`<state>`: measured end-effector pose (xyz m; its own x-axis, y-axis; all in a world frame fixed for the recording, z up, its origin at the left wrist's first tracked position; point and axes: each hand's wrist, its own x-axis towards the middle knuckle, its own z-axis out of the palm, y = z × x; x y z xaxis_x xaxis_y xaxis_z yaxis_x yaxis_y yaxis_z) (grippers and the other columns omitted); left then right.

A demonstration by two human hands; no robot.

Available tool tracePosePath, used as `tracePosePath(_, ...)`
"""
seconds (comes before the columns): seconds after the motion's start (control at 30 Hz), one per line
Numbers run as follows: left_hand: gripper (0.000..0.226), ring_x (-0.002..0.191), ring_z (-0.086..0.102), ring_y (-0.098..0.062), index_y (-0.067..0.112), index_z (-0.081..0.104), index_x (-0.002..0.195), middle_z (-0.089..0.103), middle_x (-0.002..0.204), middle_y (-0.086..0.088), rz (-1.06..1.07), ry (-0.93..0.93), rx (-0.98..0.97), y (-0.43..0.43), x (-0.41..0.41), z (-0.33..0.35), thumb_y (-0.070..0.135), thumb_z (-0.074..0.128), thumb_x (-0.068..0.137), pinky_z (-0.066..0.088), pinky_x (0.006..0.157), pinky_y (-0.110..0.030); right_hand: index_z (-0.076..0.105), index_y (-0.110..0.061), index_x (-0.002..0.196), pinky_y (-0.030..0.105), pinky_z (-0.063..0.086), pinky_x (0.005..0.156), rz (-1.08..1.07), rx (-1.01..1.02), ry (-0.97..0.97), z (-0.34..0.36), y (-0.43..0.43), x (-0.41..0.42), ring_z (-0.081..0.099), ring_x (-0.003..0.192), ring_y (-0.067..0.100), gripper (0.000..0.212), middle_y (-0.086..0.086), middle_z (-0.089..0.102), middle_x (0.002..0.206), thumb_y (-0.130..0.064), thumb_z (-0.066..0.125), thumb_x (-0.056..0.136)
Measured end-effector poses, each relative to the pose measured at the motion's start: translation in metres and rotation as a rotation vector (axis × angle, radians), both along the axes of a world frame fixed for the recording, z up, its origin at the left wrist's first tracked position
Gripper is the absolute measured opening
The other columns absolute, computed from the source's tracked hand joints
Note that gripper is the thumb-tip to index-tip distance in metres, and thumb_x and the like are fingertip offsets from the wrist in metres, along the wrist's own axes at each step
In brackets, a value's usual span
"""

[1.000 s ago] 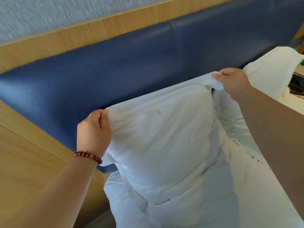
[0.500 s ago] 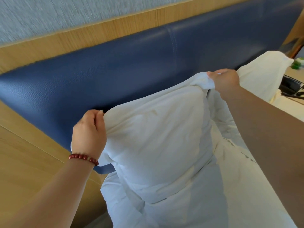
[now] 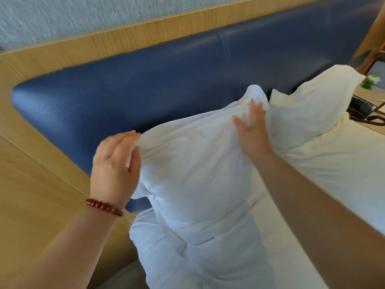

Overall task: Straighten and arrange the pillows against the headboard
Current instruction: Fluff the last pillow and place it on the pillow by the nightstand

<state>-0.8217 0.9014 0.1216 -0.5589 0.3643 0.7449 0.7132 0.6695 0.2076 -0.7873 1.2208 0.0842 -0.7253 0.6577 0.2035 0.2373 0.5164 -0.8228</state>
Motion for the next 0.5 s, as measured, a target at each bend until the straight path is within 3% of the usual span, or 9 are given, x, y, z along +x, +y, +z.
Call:
tracePosePath(0.1, 0.024, 0.11, 0.058, -0.029, 0.002, 0.07, 0.11, 0.066, 0.116, -0.013, -0.18, 0.018, -0.08, 0.003, 0.016, -0.018, 0.005, 0.056, 0.091, 0.042, 0.101, -0.034, 0.018, -0.028, 0.157, 0.039, 0.003, 0.121, 0.035, 0.197, -0.132, -0.023, -0.056, 0.016, 0.001, 0.152, 0.024, 0.064, 0.003, 0.004, 0.166, -0.049, 0.04, 0.101)
tracePosePath(0.2, 0.026, 0.099, 0.063, -0.022, 0.007, 0.07, 0.112, 0.069, 0.112, -0.007, -0.235, -0.154, -0.148, 0.003, 0.031, -0.043, 0.01, 0.053, 0.093, 0.054, 0.083, -0.035, 0.023, -0.029, 0.155, 0.041, 0.004, 0.122, 0.044, 0.256, -0.11, -0.036, -0.107, 0.038, 0.001, 0.152, 0.025, 0.058, 0.003, 0.008, 0.166, -0.049, 0.033, 0.102)
tracePosePath(0.3, 0.021, 0.089, 0.064, -0.015, 0.02, 0.068, 0.111, 0.068, 0.106, 0.004, -0.01, -0.654, 0.047, -0.014, 0.042, -0.053, 0.018, 0.053, 0.097, 0.05, 0.072, -0.021, 0.025, -0.025, 0.155, 0.042, 0.007, 0.122, 0.07, 0.354, -0.07, -0.064, -0.144, 0.069, 0.005, 0.152, 0.025, 0.061, 0.007, 0.014, 0.165, -0.05, 0.03, 0.1)
tracePosePath(0.37, 0.015, 0.088, 0.064, -0.02, 0.022, 0.066, 0.102, 0.069, 0.097, 0.002, 0.197, -0.937, 0.168, -0.032, 0.04, -0.066, 0.028, 0.052, 0.097, 0.051, 0.069, -0.026, 0.023, -0.022, 0.157, 0.041, 0.009, 0.122, 0.098, 0.432, -0.108, -0.093, -0.171, 0.098, 0.004, 0.153, 0.025, 0.062, 0.009, 0.013, 0.165, -0.046, 0.034, 0.101)
tracePosePath(0.43, 0.034, 0.105, 0.061, -0.025, 0.019, 0.061, 0.121, 0.065, 0.117, -0.001, 0.322, -1.125, 0.213, -0.053, 0.033, -0.082, 0.039, 0.057, 0.094, 0.05, 0.081, -0.035, 0.017, -0.022, 0.158, 0.039, 0.01, 0.122, 0.153, 0.446, -0.165, -0.127, -0.202, 0.131, 0.005, 0.153, 0.026, 0.065, 0.01, 0.01, 0.165, -0.045, 0.038, 0.1)
tracePosePath(0.5, 0.063, 0.122, 0.053, -0.02, 0.021, 0.047, 0.14, 0.054, 0.136, 0.005, 0.266, -1.302, 0.363, -0.068, 0.025, -0.092, 0.047, 0.066, 0.086, 0.045, 0.096, -0.035, 0.018, -0.024, 0.157, 0.032, 0.013, 0.121, 0.201, 0.361, -0.209, -0.154, -0.232, 0.16, 0.01, 0.152, 0.022, 0.064, 0.006, 0.013, 0.165, -0.05, 0.035, 0.101)
